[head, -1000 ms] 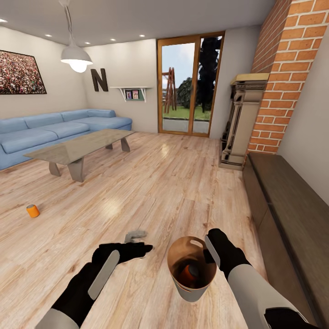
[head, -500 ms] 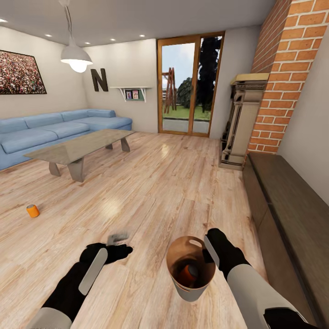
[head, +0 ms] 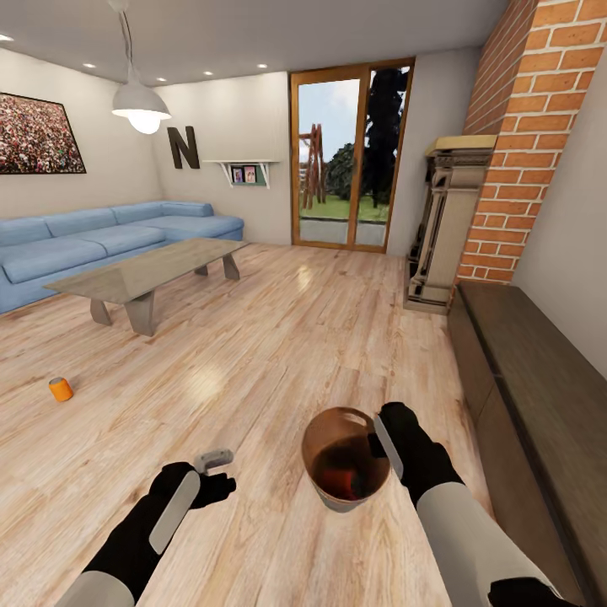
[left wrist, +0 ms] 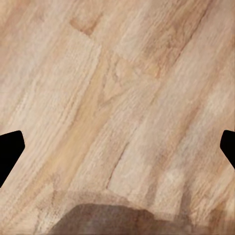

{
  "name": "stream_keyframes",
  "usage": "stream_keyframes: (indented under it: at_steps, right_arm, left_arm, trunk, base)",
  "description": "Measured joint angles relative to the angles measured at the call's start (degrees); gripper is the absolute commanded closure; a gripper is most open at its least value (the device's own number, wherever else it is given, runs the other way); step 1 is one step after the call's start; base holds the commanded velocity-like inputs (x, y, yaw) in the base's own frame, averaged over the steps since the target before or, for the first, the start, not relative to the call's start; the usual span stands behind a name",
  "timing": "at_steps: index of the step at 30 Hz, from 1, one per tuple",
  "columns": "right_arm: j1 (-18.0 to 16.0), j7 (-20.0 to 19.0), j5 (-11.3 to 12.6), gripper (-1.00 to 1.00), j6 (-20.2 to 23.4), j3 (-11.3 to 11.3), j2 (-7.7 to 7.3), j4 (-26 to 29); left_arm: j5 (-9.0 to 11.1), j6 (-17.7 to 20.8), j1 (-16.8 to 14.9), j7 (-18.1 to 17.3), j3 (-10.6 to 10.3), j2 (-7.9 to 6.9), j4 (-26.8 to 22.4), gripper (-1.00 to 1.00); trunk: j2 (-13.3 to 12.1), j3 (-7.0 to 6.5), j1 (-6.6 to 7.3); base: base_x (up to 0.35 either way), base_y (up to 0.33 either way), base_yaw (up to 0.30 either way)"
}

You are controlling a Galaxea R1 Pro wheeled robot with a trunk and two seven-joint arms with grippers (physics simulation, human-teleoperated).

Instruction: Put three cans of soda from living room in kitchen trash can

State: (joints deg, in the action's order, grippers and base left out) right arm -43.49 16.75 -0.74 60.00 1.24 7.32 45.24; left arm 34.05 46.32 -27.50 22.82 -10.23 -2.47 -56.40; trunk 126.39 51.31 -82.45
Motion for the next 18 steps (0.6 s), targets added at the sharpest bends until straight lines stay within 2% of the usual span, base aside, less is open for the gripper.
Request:
stream_keyframes:
  at_steps: [2,5,9,13,18]
  right_arm:
    - [0.3,-0.1,0.6,1.00,-0.3,0.0,0.30,3.7]
    - [0.7,0.0,0.9,1.00,0.0,0.0,0.47,5.3]
    - [0.9,0.0,0.3,1.00,0.0,0.1,0.57,6.3]
    - [0.9,0.0,1.0,1.00,0.0,0.1,0.58,6.5]
    - [1.0,0.0,0.6,1.00,0.0,0.0,0.58,6.7]
  left_arm:
    - [-0.1,0.8,0.0,0.1,-0.2,0.04,0.0,-1.00]
    - [-0.2,2.3,0.0,0.0,-0.4,0.03,0.0,-1.00]
    - [-0.3,2.8,0.1,-0.2,-0.6,0.01,-0.1,-1.00]
    - [-0.4,2.8,0.1,-0.2,-0.7,0.01,-0.3,-1.00]
    - [-0.5,2.8,0.1,0.1,-0.7,0.04,-0.4,-1.00]
  trunk:
    - [0.0,-0.02,0.01]
    - [0.0,-0.01,0.00]
    - [0.0,0.00,0.00]
    - [0.0,0.00,0.00]
    - [-2.0,-0.90,1.09]
  base:
    - [0.000,0.000,0.000]
    - [0.000,0.000,0.000]
    - [0.000,0.000,0.000]
    - [0.000,0.000,0.000]
    - [0.000,0.000,0.000]
